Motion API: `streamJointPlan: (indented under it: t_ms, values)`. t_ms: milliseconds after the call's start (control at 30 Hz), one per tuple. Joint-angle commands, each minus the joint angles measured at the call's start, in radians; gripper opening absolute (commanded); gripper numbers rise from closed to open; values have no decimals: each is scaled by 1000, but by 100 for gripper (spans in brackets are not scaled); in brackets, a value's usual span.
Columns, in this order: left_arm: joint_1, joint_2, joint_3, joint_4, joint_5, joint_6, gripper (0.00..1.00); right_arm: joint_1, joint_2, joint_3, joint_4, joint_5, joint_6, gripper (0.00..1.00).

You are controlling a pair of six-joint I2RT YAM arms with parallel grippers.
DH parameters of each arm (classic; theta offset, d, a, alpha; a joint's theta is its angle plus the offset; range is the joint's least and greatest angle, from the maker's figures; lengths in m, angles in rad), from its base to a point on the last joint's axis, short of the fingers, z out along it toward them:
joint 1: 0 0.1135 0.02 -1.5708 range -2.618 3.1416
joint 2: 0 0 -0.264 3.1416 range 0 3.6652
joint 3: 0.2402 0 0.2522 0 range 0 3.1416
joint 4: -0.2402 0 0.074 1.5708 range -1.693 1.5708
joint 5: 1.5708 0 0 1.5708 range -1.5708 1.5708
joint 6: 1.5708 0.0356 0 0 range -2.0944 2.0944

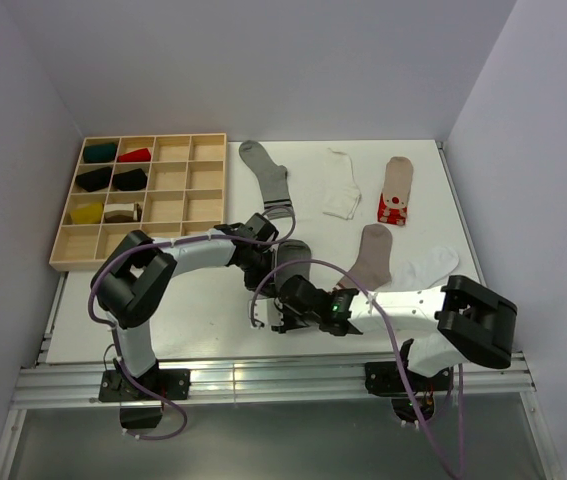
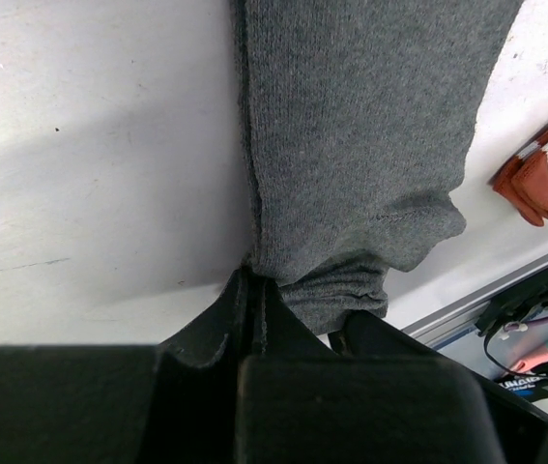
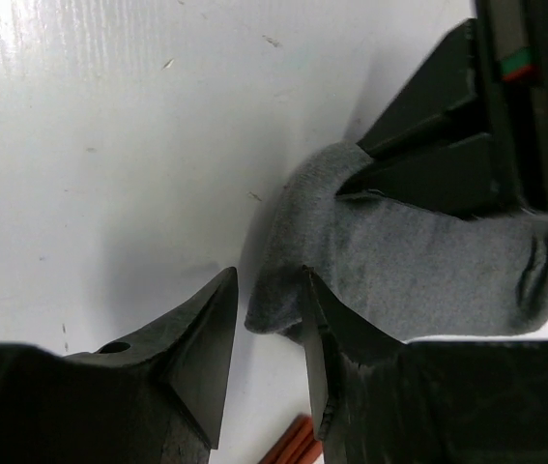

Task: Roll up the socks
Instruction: Roll the sock at the center of the board.

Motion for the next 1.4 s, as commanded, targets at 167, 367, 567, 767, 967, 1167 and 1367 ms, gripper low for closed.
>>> streamJointPlan:
  t_ms: [167, 367, 567, 767, 967, 1167, 1367]
  values:
    - [8, 27, 20, -24, 16, 22, 0, 20, 65, 23, 60, 66, -8, 38]
    - [14, 15, 2, 8, 40, -3, 5, -10, 59, 21, 45, 33, 35, 15]
    - [22, 1, -27, 71, 81, -52, 13, -162, 10, 75, -93, -147, 58, 4]
    - [23, -27, -47, 117, 85, -106, 19, -291, 25, 149, -260, -345, 52, 1]
    - [23, -45, -72, 177, 94, -152, 21, -407, 117, 231, -395, -506, 24, 0]
    - [23, -79, -104, 249, 75, -196, 28, -503, 216, 326, -533, -651, 4, 0]
    - [23, -114, -138, 321, 14, -216, 33, -602, 322, 426, -665, -763, -38, 0]
